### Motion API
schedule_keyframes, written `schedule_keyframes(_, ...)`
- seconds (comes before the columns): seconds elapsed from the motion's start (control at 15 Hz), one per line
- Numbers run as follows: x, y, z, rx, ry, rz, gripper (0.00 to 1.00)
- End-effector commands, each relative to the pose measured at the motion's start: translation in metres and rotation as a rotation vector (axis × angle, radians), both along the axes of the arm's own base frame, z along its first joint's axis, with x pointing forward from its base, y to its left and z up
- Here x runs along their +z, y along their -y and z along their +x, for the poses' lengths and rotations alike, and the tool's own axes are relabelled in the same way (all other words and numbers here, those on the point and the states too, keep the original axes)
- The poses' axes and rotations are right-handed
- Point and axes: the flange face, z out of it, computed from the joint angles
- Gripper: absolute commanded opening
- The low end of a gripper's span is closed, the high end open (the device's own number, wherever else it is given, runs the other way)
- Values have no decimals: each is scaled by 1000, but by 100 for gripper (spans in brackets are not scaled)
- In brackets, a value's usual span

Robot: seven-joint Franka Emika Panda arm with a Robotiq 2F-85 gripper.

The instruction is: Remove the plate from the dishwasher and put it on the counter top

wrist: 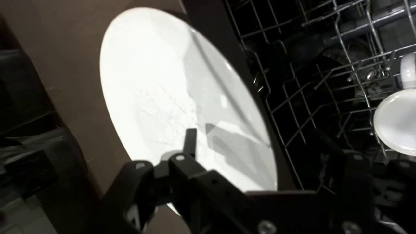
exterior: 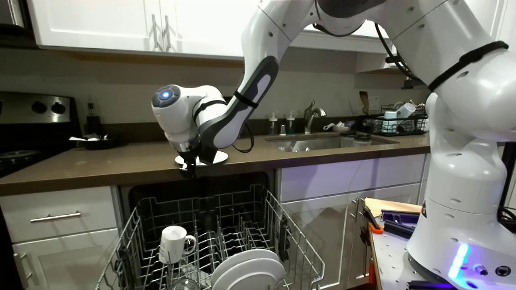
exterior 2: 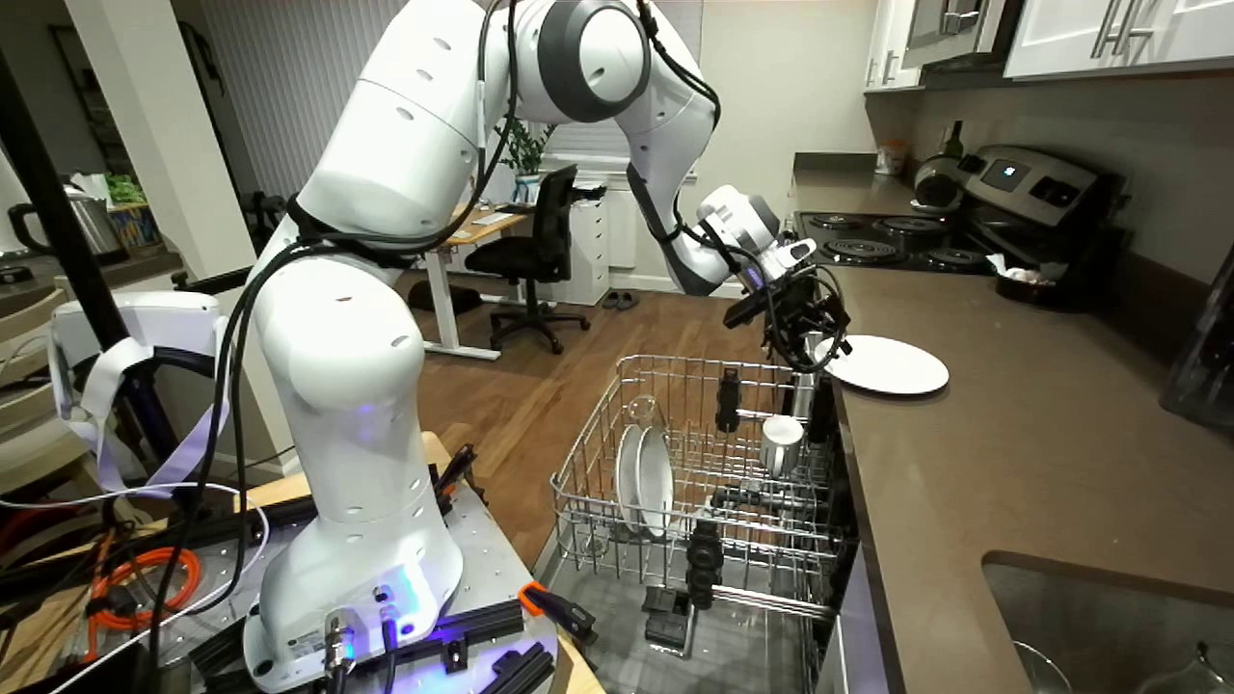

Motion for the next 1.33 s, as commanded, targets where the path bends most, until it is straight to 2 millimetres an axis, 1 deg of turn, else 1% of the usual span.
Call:
schedule_keyframes(0.0, 3, 9, 0, 9, -11, -17, 87)
schedule_keyframes(0.07, 5, 12, 0, 5, -11, -17, 90)
schedule_keyframes(0.2, 9, 15, -1, -5, -23, 5, 90)
schedule_keyframes(0.33, 13, 15, -3, 1, -35, 23, 88)
schedule_keyframes(0.4, 15, 14, -4, 2, -43, 38, 88)
schedule_keyframes(0.6, 27, 10, -7, -2, -72, 73, 83)
schedule_keyframes(0.67, 31, 8, -8, -3, -79, 87, 83)
schedule_keyframes(0.73, 36, 7, -9, -6, -82, 94, 89)
schedule_keyframes(0.8, 41, 6, -11, -8, -84, 101, 92)
schedule_keyframes(0.87, 46, 4, -12, -14, -81, 101, 100)
schedule_keyframes(1.0, 55, 3, -14, -15, -76, 102, 98)
schedule_keyframes(1.07, 57, 3, -15, -14, -73, 99, 100)
schedule_keyframes(1.27, 60, 5, -15, -20, -71, 92, 100)
